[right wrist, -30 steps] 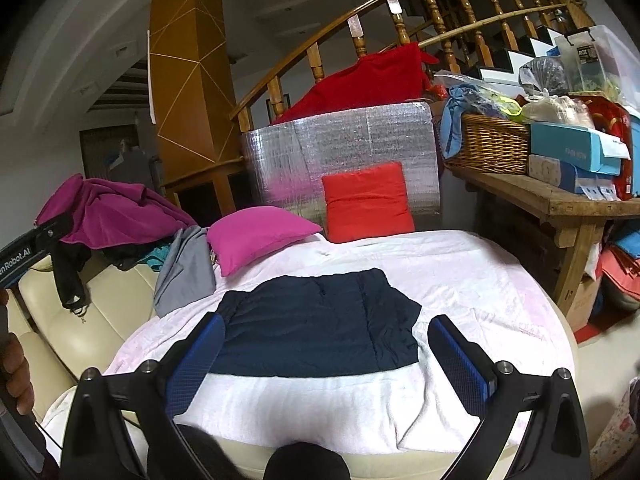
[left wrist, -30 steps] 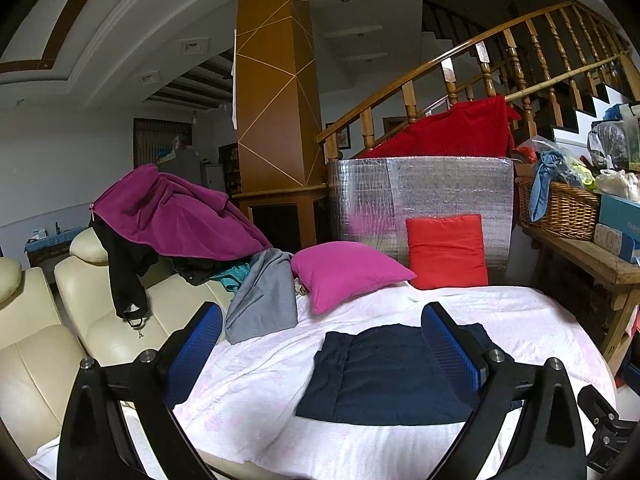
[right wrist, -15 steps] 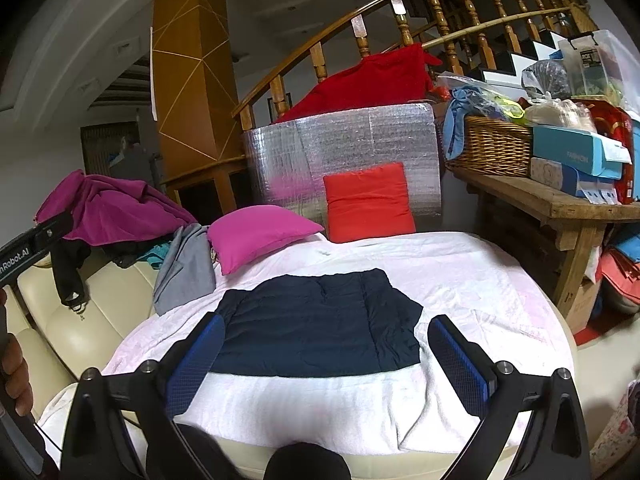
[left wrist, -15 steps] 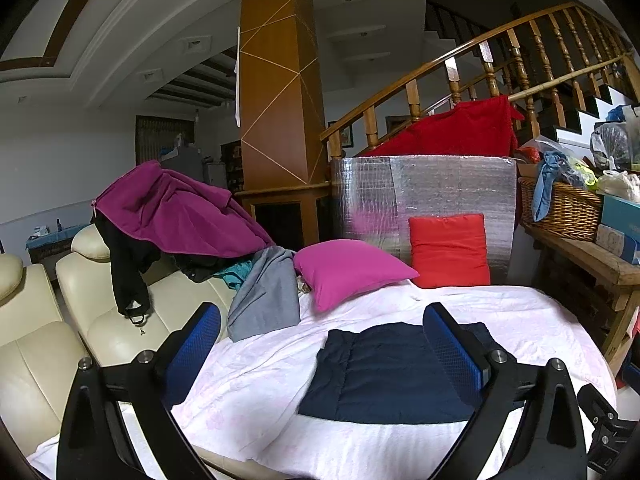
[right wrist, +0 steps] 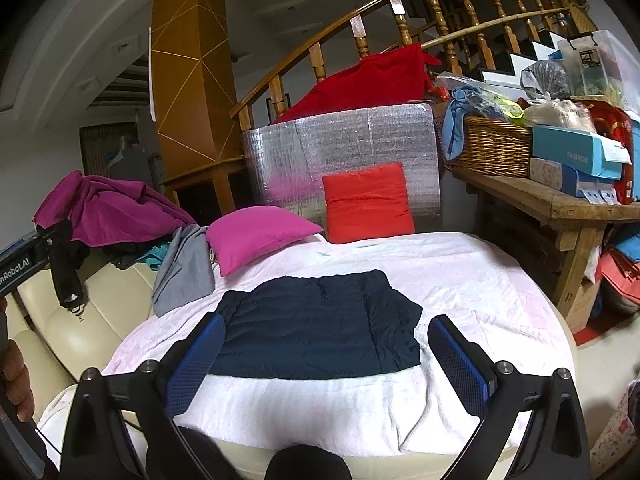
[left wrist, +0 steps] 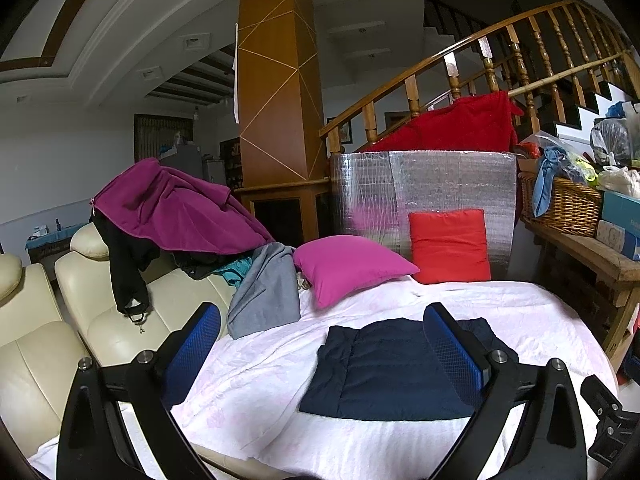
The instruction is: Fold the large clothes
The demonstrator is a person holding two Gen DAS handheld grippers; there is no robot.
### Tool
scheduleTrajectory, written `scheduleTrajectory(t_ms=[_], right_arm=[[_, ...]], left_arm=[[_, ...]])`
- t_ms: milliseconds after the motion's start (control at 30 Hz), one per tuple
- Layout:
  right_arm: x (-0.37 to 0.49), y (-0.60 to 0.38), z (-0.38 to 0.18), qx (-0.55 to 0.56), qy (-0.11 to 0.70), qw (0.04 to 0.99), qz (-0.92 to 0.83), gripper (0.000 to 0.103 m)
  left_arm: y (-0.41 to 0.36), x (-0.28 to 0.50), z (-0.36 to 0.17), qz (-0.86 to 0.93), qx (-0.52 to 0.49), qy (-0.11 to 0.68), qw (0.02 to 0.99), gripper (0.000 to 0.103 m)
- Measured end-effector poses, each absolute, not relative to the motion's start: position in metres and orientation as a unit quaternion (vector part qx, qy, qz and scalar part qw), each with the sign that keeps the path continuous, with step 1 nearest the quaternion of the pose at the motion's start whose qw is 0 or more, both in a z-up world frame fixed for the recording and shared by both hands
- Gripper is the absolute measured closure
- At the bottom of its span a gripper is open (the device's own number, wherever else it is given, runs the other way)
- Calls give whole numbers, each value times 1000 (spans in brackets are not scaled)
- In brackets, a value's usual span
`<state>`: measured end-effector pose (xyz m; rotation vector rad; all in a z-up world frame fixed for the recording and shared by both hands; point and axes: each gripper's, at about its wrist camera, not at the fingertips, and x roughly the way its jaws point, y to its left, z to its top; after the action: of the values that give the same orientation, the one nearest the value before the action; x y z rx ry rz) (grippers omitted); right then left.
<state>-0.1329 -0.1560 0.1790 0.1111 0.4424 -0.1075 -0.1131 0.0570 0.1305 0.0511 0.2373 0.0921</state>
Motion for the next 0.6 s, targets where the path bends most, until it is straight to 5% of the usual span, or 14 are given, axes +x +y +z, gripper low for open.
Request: scheduleTrajectory(t_ms=[600], right_arm=[[-135, -146, 194, 31, 192, 978, -76, 0]], left_arm=[[62, -107, 125, 42, 25, 127, 991, 2]])
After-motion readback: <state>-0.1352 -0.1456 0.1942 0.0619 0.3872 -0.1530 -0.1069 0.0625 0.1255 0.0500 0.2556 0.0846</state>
